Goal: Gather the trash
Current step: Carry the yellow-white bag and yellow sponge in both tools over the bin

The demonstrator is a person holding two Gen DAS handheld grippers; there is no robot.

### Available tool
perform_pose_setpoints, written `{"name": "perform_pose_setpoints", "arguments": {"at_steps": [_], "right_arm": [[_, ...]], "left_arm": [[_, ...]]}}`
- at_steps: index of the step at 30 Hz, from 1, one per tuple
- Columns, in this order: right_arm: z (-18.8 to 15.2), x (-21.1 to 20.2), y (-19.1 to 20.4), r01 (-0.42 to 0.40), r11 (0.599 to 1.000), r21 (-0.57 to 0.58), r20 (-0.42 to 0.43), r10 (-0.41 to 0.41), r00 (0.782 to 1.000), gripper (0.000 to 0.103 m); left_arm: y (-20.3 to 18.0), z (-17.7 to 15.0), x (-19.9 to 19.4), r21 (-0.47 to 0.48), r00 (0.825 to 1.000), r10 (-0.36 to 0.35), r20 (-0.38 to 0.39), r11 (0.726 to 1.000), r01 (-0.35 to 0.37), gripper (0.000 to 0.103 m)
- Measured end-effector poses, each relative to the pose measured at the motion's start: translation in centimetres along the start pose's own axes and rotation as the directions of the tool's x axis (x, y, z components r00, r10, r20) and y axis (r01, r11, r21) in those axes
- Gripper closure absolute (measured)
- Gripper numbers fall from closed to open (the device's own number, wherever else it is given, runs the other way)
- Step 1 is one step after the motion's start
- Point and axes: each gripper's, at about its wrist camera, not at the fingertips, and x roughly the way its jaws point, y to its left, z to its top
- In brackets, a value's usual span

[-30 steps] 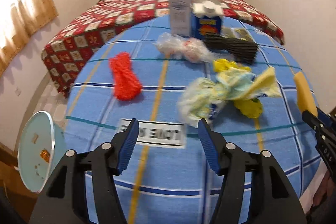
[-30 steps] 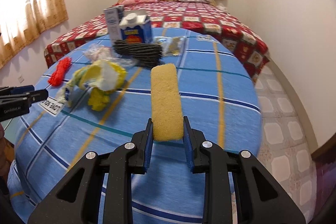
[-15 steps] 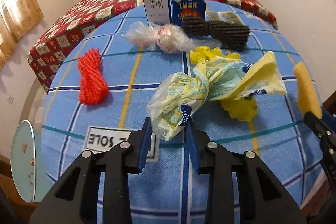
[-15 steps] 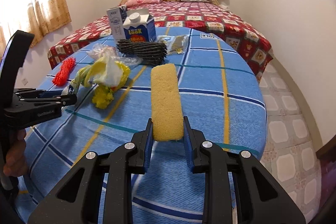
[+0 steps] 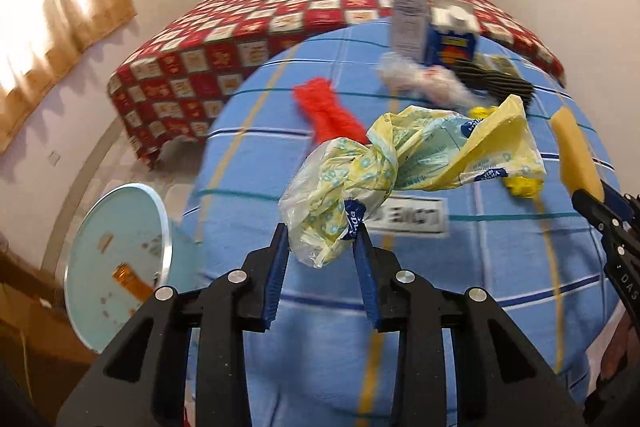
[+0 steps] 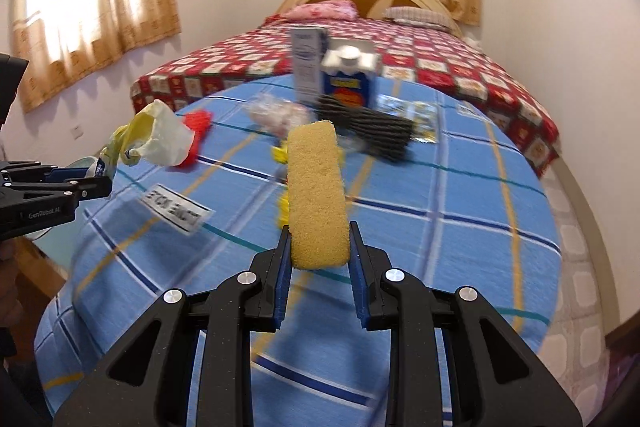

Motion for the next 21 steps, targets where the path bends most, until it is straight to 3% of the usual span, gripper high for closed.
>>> {"name": "perform_pose_setpoints", "arguments": {"at_steps": [21], "right_arm": [[5.5, 4.2, 13.9, -0.141, 0.957, -0.254, 0.020, 0.150, 0.988, 0.076]], "left_arm": [[13.6, -3.3, -2.2, -0.204, 0.987, 0.158, 0.003, 0.967, -0.154, 0.069]]}}
